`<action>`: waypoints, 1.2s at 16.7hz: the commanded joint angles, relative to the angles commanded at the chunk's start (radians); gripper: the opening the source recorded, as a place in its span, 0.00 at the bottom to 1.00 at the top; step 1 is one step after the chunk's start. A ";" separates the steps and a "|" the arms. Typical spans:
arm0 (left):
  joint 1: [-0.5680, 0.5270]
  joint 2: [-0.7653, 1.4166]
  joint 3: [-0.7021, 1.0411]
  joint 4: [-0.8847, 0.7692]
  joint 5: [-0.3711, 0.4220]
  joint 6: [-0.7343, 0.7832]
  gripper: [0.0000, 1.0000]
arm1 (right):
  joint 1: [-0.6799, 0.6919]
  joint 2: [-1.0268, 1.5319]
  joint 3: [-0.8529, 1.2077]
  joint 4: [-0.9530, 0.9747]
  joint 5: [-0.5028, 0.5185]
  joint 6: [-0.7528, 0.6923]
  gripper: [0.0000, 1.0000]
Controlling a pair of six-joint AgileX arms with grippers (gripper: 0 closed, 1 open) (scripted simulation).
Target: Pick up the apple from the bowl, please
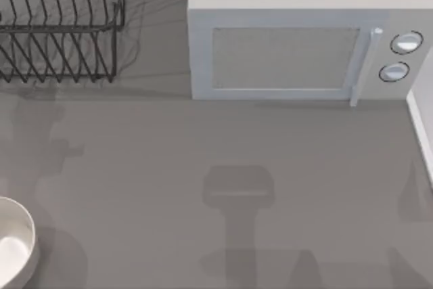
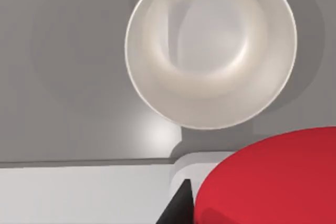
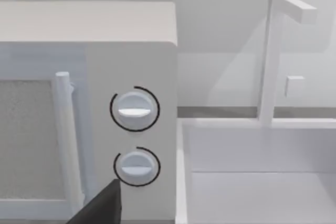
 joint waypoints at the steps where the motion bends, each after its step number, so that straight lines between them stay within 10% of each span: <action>1: 0.000 0.000 0.000 0.000 0.000 0.000 0.00 | 0.000 0.000 0.000 0.000 0.000 0.000 1.00; 6: -0.034 0.042 0.026 0.017 -0.002 -0.036 0.00 | 0.000 0.000 0.000 0.000 0.000 0.000 1.00; 20: -0.578 0.656 0.325 0.297 -0.025 -0.585 0.00 | 0.000 0.000 0.000 0.000 0.000 0.000 1.00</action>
